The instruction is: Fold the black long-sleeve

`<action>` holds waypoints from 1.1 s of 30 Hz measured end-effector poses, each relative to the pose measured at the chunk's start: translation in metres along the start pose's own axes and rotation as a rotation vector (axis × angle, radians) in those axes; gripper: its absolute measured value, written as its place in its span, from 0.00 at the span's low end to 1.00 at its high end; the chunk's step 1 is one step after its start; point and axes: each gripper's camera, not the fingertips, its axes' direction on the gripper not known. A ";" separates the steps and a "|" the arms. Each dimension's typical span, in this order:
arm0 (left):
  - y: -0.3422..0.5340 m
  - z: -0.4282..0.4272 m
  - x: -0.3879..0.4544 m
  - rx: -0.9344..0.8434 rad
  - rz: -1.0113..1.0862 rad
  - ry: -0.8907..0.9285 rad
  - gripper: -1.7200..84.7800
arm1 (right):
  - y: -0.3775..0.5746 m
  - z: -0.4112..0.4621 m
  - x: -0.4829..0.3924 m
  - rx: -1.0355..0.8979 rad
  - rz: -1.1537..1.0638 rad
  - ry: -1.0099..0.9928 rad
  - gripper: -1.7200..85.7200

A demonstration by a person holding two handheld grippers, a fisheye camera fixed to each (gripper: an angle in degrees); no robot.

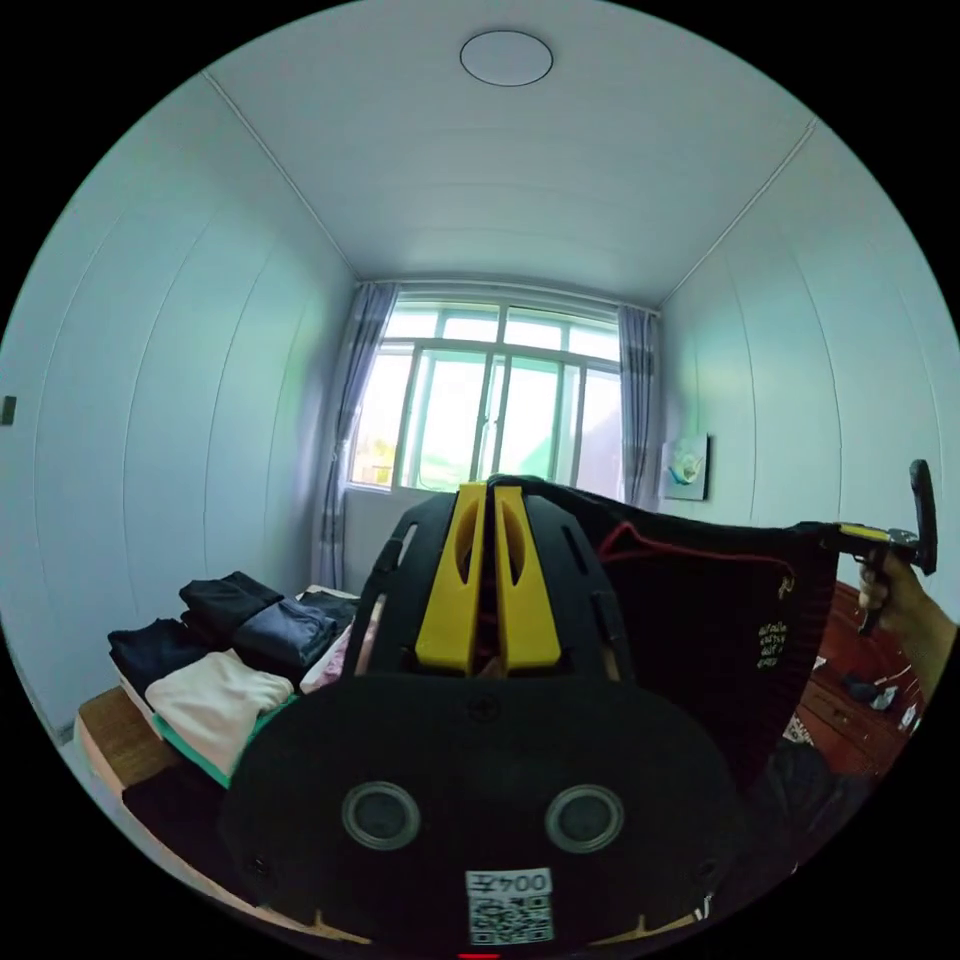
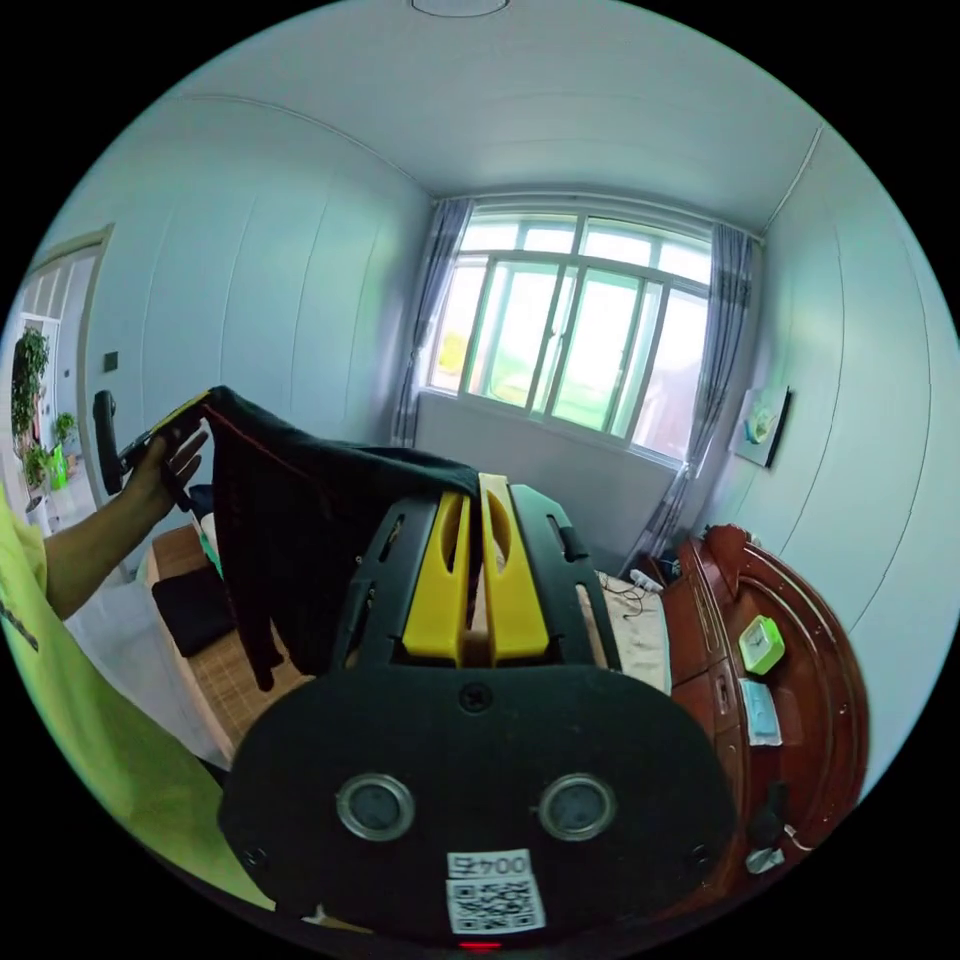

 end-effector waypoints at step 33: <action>-0.317 0.106 -0.069 -0.460 0.139 -0.015 0.03 | 0.047 -0.046 -0.079 -0.416 0.283 -0.302 0.02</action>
